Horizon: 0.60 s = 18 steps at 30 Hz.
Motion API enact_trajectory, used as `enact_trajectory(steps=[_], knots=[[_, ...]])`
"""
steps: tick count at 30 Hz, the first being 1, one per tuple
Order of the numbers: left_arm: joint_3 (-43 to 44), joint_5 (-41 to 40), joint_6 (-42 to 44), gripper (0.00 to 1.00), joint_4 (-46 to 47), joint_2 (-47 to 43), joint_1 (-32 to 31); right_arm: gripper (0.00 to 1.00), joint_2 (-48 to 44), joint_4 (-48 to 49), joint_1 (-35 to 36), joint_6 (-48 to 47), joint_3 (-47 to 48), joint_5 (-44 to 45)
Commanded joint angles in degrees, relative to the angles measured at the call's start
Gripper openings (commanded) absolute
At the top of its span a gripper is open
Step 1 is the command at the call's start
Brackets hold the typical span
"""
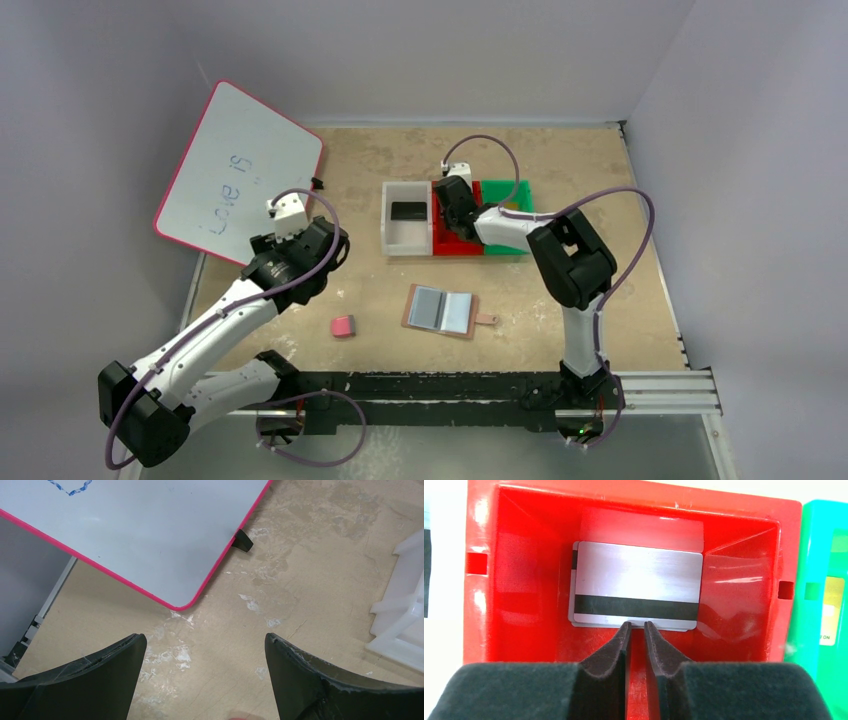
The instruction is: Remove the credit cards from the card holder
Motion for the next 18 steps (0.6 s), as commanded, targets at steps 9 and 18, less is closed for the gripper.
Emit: enact_trajectory(steps=[9, 18], knots=[[1.43, -0.17, 0.77, 0.89, 0.37, -0.08, 0.24, 0.36, -16.38, -0.15, 0.18, -3.65, -0.89, -6.24], [1.45, 0.16, 0.78, 0.89, 0.53, -0.08, 0.24, 0.67, -34.08, -4.21, 0.27, 3.90, -8.45, -7.07]])
